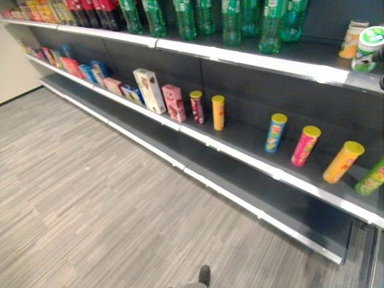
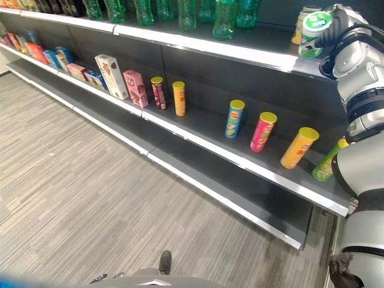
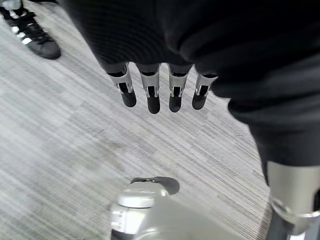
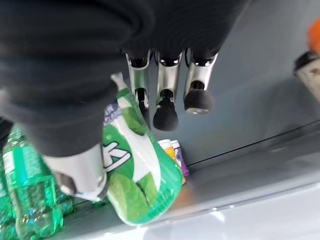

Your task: Put the goods on the table back onto the shelves and tidy them up.

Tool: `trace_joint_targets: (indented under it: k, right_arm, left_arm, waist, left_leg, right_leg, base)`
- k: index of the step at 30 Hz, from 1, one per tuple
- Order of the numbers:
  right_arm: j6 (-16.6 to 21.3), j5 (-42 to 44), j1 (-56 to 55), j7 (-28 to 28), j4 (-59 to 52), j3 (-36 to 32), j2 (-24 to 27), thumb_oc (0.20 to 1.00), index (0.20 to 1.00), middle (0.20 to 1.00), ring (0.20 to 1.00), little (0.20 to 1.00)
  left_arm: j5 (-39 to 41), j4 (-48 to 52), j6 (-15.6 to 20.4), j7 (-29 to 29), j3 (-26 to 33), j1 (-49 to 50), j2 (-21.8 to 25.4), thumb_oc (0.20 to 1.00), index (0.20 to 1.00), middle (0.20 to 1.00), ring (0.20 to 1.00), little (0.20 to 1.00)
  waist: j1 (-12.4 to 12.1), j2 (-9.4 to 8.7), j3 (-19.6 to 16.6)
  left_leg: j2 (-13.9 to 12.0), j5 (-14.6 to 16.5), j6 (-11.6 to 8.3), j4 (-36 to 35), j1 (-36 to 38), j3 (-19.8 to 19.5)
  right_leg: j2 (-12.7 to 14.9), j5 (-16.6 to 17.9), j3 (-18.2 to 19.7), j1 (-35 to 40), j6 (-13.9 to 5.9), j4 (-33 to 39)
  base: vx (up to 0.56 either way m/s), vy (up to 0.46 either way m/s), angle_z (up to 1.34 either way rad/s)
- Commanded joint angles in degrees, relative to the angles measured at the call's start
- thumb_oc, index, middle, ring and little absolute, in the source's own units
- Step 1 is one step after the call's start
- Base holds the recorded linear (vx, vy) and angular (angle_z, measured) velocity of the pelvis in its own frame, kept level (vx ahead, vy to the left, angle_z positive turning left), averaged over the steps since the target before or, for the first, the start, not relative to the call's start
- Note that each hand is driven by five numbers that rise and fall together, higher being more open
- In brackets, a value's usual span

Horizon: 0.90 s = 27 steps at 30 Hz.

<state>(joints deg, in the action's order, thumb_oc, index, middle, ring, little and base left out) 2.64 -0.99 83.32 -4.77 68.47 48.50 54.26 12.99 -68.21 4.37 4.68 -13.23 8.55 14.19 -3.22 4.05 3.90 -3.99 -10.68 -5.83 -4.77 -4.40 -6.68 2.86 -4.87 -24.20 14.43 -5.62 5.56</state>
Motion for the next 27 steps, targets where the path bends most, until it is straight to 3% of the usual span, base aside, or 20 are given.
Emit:
trace_joint_targets:
  k: [1, 5, 8, 10, 12, 13, 14, 15, 17, 20, 23, 27]
  right_arm:
    - [0.4, 1.3, 6.3, -2.4, -0.1, 2.8, 1.8, 0.200, 0.200, 0.200, 0.200, 0.200]
    - [0.1, 0.3, 6.6, -3.4, -0.2, 2.8, 1.9, 0.200, 0.200, 0.200, 0.200, 0.200]
    - [0.4, -0.4, 7.9, -3.3, -1.3, 4.0, -0.7, 0.200, 0.200, 0.200, 0.200, 0.200]
    - [0.8, -0.4, 9.0, -3.3, -3.4, 5.3, -2.5, 0.200, 0.200, 0.200, 0.200, 0.200]
    - [0.9, 0.1, 10.0, -3.9, -4.0, 5.6, -2.6, 0.200, 0.200, 0.200, 0.200, 0.200]
    - [0.6, 0.6, 10.3, -4.0, -4.6, 6.0, -1.9, 0.200, 0.200, 0.200, 0.200, 0.200]
    - [0.7, 0.9, 10.8, -4.2, -4.9, 6.4, -0.7, 0.200, 0.200, 0.200, 0.200, 0.200]
    - [0.7, 1.2, 10.8, -4.3, -4.5, 6.4, -0.3, 0.200, 0.200, 0.200, 0.200, 0.200]
    - [0.4, 0.9, 9.8, -4.0, -2.9, 6.5, -0.4, 0.200, 0.200, 0.200, 0.200, 0.200]
    - [0.0, 1.1, 10.0, -3.7, -3.5, 6.1, -1.2, 0.200, 0.200, 0.200, 0.200, 0.200]
    - [0.0, 0.6, 9.3, -3.1, -5.0, 5.3, -1.8, 0.200, 0.200, 0.200, 0.200, 0.200]
    - [0.0, 0.4, 9.3, -2.9, -4.8, 4.9, -1.8, 0.200, 0.200, 0.200, 0.200, 0.200]
  left_arm:
    - [0.6, -0.9, 0.2, 0.7, -0.7, -4.6, 3.6, 1.000, 1.000, 1.000, 1.000, 1.000]
    - [1.0, -1.5, 0.1, 1.0, -0.8, -4.0, 3.1, 1.000, 1.000, 1.000, 1.000, 1.000]
    - [0.2, -2.1, 0.3, 1.0, -0.6, -3.2, 2.8, 1.000, 1.000, 1.000, 1.000, 1.000]
    - [1.4, -1.2, 0.7, 1.1, 0.3, -3.8, 3.7, 1.000, 1.000, 1.000, 1.000, 1.000]
    - [3.1, -0.2, 1.1, 1.8, 0.9, -4.9, 4.3, 1.000, 1.000, 1.000, 1.000, 1.000]
    - [4.8, 0.7, 0.8, 1.4, 1.3, -4.7, 4.4, 1.000, 1.000, 1.000, 1.000, 1.000]
    - [5.7, 1.4, 0.7, 0.9, 1.4, -4.4, 4.9, 1.000, 1.000, 1.000, 1.000, 1.000]
    - [5.7, 1.4, 0.7, 1.0, 1.4, -4.4, 5.1, 1.000, 1.000, 1.000, 1.000, 1.000]
    - [5.1, 0.3, 0.6, 0.8, 1.9, -3.2, 4.8, 1.000, 1.000, 1.000, 1.000, 1.000]
    - [3.3, -0.3, 0.8, 0.8, 1.6, -3.4, 4.8, 1.000, 1.000, 1.000, 1.000, 1.000]
    - [1.4, 1.2, 0.8, 0.9, 0.7, -4.0, 5.0, 1.000, 1.000, 1.000, 1.000, 1.000]
    - [0.7, 2.1, 1.0, 1.0, 0.0, -4.7, 5.2, 1.000, 1.000, 1.000, 1.000, 1.000]
  waist:
    - [-2.4, -5.02, 2.2]
    - [-2.4, -4.31, 2.5]
    - [-2.2, -4.37, 2.7]
    - [-2.7, -6.01, 4.8]
    - [-3.9, -6.99, 7.4]
    - [-5.3, -7.46, 8.2]
    - [-6.4, -6.95, 8.5]
    - [-7.0, -6.80, 8.7]
    - [-7.2, -6.44, 7.3]
    - [-7.1, -7.10, 5.0]
    - [-6.5, -8.27, 3.0]
    - [-5.6, -8.75, 2.2]
  left_leg:
    - [-2.8, 7.8, -6.51, 1.8, 5.9, 0.5]
    - [-2.7, 7.4, -6.70, 1.3, 5.7, -0.2]
    - [-1.8, 8.9, -6.32, 2.5, 6.3, 0.0]
    - [0.8, 10.4, -5.83, 13.9, 1.2, -1.7]
    - [3.0, 8.4, -6.44, 22.5, -5.1, -3.4]
    - [2.5, 8.6, -6.02, 20.5, -8.5, -3.0]
    - [1.3, 4.8, -5.82, 14.8, -10.7, -4.4]
    - [0.3, 2.8, -5.98, 10.4, -11.0, -4.8]
    - [-1.3, 1.9, -5.54, 3.6, -8.9, -4.9]
    - [-0.3, 2.8, -5.14, 3.4, -7.5, -3.6]
    - [2.3, 6.0, -2.35, 4.6, -5.5, -0.4]
    - [4.0, 8.3, -0.38, 4.6, -3.3, 1.4]
  right_leg:
    - [4.6, -2.9, 2.6, -5.0, -0.51, -4.8]
    - [4.6, -3.0, 1.9, -5.2, -0.37, -4.9]
    - [4.3, -2.6, 4.1, -5.5, -0.39, -3.5]
    - [4.4, -3.2, 6.4, -6.4, 0.64, -4.0]
    - [4.3, -3.5, 6.7, -6.3, 0.97, -3.8]
    - [3.0, -3.9, 8.0, -5.4, 0.96, -3.2]
    - [1.3, -4.5, 9.4, -4.4, 1.02, -3.3]
    - [0.7, -5.0, 10.1, -3.5, 1.09, -3.3]
    - [-0.8, -6.8, 12.5, -1.0, 0.21, -2.5]
    - [1.1, -6.9, 14.1, 0.3, -1.00, -2.1]
    - [5.2, -5.8, 15.8, -0.5, -3.41, -6.2]
    - [7.5, -4.0, 16.7, -3.2, -5.28, -12.6]
  base:
    - [0.03, -0.054, 0.28]
    - [0.02, -0.011, 0.26]
    - [0.03, -0.001, -0.19]
    - [-0.09, -0.095, -0.79]
    - [-0.04, -0.110, -0.55]
    - [0.27, -0.107, -0.10]
    - [0.39, -0.082, -0.01]
    - [0.39, -0.020, -0.13]
    - [0.44, 0.071, -0.30]
    - [0.42, 0.196, -0.81]
    - [0.35, 0.235, -0.88]
    - [0.20, 0.181, -0.11]
